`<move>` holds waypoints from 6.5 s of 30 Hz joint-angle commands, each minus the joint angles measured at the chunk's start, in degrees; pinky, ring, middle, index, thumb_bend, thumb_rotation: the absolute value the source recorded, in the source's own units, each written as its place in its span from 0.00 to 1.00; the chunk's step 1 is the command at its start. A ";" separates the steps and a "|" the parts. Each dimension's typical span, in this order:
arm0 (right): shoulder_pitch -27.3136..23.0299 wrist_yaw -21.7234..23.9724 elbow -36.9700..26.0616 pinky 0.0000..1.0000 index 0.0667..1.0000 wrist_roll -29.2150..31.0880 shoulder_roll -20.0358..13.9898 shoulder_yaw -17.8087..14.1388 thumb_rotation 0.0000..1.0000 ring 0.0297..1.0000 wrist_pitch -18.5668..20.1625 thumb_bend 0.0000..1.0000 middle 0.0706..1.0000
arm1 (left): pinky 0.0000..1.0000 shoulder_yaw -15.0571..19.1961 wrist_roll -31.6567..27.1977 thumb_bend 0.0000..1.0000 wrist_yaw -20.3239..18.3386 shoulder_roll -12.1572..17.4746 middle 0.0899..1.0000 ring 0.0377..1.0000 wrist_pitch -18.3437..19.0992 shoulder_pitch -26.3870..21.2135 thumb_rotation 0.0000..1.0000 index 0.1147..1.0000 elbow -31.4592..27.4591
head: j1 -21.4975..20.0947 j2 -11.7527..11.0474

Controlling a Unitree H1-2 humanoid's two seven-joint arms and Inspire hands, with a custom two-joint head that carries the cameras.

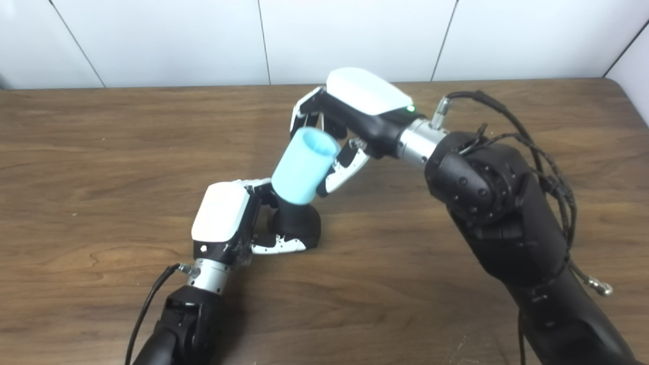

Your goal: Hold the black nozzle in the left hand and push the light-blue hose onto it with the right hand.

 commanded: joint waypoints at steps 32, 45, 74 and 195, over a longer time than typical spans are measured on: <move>-8.38 5.97 -2.12 0.23 0.50 -3.75 0.63 3.39 0.00 0.32 -3.34 0.51 0.44 | 0.62 -0.74 1.30 0.53 -2.00 0.00 0.44 0.54 1.12 0.19 0.00 0.41 1.98 | -0.21 0.17; -13.60 12.68 -3.05 0.18 0.50 -6.21 -0.70 2.59 0.00 0.30 -3.35 0.51 0.41 | 0.60 -1.10 1.71 0.53 -1.60 -0.83 0.44 0.53 1.50 0.30 0.00 0.42 2.91 | -0.26 -0.10; -12.79 16.34 -1.02 0.48 0.65 -4.27 -4.70 -0.12 0.19 0.57 -3.69 1.00 0.61 | 0.60 -0.81 1.08 0.53 -1.78 -0.55 0.43 0.53 2.04 0.37 0.00 0.42 2.52 | -0.30 -0.29; 20.51 -2.89 -4.98 1.00 0.97 -4.81 -4.16 -4.32 0.97 1.00 -33.31 0.62 1.00 | 0.59 -1.32 2.09 0.53 -2.44 0.24 0.43 0.52 3.24 0.40 0.00 0.42 2.08 | 0.75 1.01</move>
